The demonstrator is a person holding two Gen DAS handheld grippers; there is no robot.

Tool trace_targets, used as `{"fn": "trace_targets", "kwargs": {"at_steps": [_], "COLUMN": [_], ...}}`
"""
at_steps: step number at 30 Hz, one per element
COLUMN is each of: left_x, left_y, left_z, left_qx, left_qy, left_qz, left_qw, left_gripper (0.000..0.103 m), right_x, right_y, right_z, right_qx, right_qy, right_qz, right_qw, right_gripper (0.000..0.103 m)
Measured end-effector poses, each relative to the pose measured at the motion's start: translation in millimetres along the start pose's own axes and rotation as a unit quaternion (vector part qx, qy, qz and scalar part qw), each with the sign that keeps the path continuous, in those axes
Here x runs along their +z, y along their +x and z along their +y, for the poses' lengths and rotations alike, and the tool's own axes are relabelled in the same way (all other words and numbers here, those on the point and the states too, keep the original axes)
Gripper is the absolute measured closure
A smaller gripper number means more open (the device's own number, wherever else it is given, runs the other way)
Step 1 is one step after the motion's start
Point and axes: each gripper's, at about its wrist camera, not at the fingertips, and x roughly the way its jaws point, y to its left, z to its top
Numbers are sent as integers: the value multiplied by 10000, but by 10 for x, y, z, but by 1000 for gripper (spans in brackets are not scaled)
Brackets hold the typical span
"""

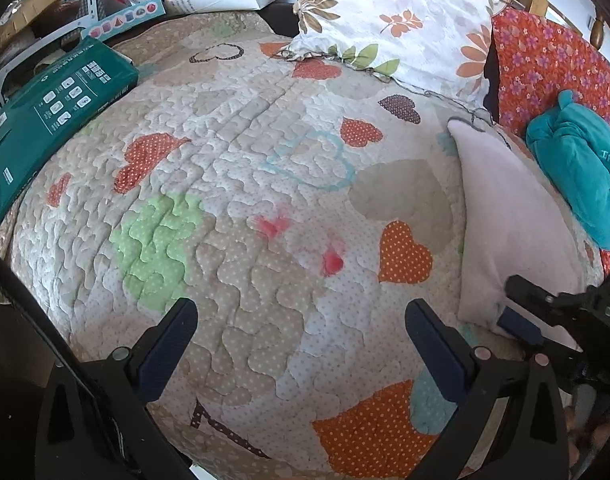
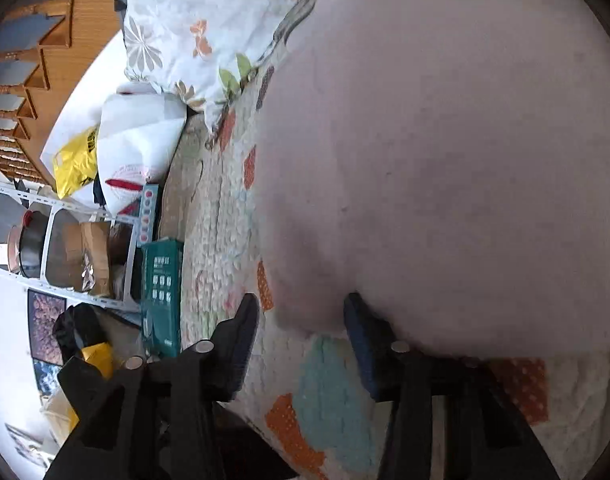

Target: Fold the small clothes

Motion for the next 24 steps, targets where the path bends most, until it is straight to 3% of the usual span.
{"fn": "trace_targets", "kwargs": {"at_steps": [2,4,6,7,9,12,14,18,24], "left_x": [2,-5,-25,-33,-53,-74,-97,-173,-304], "left_y": [-19,-28,-37,-42,-63,-113,-162,-228,-293], "left_z": [-8,-30,-64,-80,-138,-228,-304,-460,-647], "left_qx": [19,28,32,42,64,-39,-99,-105,-267], "left_qy": [15,55,135,174,311,437,560,883,1131], "left_qz": [-61,-93,-122,-139,-201,-285,-399,-534,-569], "left_qw": [10000,9999,9998,9997,9993,9986,9976,9946,9916], "left_gripper": [0,0,0,0,0,0,0,0,0], "right_x": [-16,-25,3,12,2,-29,-65,-245,-579], "right_y": [-104,-208,-157,-93,82,27,-131,-471,-865], "right_z": [156,333,352,314,184,205,309,470,368], "right_qx": [-189,-29,302,254,-207,-245,-599,-1960,-3062], "right_qy": [-305,-745,-714,-633,-464,-488,-829,-1560,-2155], "right_qz": [-209,-524,-451,-350,-80,-194,-436,-953,-1194], "right_qw": [9991,9958,9960,9971,9987,9983,9938,9634,9195], "right_gripper": [52,52,46,38,41,41,41,41,33]}}
